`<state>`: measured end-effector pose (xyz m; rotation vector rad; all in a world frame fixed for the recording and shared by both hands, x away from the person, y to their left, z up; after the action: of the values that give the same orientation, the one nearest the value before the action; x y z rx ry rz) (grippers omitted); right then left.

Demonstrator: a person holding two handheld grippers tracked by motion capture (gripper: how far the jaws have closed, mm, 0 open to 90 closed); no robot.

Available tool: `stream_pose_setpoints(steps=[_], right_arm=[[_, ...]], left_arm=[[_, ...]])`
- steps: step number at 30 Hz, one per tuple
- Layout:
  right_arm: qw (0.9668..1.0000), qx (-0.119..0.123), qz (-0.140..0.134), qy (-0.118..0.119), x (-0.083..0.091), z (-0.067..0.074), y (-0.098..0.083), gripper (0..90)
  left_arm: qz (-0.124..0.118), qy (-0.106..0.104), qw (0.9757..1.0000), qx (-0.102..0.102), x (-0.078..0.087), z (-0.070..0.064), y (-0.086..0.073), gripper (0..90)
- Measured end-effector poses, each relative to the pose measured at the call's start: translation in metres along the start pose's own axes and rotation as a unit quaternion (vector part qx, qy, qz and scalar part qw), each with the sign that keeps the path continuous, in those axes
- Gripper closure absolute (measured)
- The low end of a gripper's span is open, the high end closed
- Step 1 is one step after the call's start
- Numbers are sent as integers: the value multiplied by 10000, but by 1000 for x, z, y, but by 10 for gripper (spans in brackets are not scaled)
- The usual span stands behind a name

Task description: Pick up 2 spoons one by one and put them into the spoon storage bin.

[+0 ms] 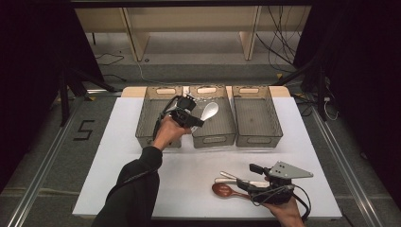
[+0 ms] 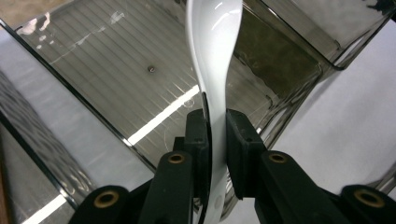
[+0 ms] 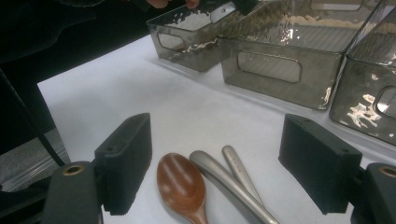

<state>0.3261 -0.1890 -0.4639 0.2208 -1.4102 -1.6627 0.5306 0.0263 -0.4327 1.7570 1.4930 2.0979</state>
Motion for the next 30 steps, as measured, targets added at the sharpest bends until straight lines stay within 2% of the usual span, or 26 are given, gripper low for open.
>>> stream_pose_setpoints(steps=[2, 4, 7, 9, 14, 19, 23, 30], right_arm=[[10000, 0, 2, 1, 0, 0, 0, 261], [10000, 0, -3, 5, 0, 0, 0, 261], [10000, 5, -5, 9, 0, 0, 0, 261], [10000, 5, -5, 12, 0, 0, 0, 261], [10000, 7, 1, 17, 1, 0, 0, 261], [10000, -1, 9, 17, 2, 0, 0, 261], [10000, 8, 4, 24, 2, 0, 0, 261], [10000, 6, -13, 15, 2, 0, 0, 261]], left_arm=[[35, -1, 10000, -18, -1, 1, 3, 841], [148, 160, 9995, -210, -2, -1, 5, 842], [181, 95, 9995, -221, -6, -4, 11, 845], [234, 144, 9993, -258, -8, -5, 16, 845], [191, 162, 9995, -196, -12, -4, 23, 845], [233, 200, 9995, -40, -21, 1, 26, 845], [196, 232, 9995, 17, -25, 3, 27, 845], [265, 293, 9992, 74, -34, 3, 26, 843]])
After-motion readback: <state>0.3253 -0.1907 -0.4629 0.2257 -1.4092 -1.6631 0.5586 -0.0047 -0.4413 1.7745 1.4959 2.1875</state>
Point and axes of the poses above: each handheld gripper's, and its own axes: x roughly backward along the jaws, y roughly out of its top, z roughly to its left, the point moved 6 cm from there along -x, roughly forward along the jaws, and after that the axes turned 10 degrees about -x, right-handed, at the moved point
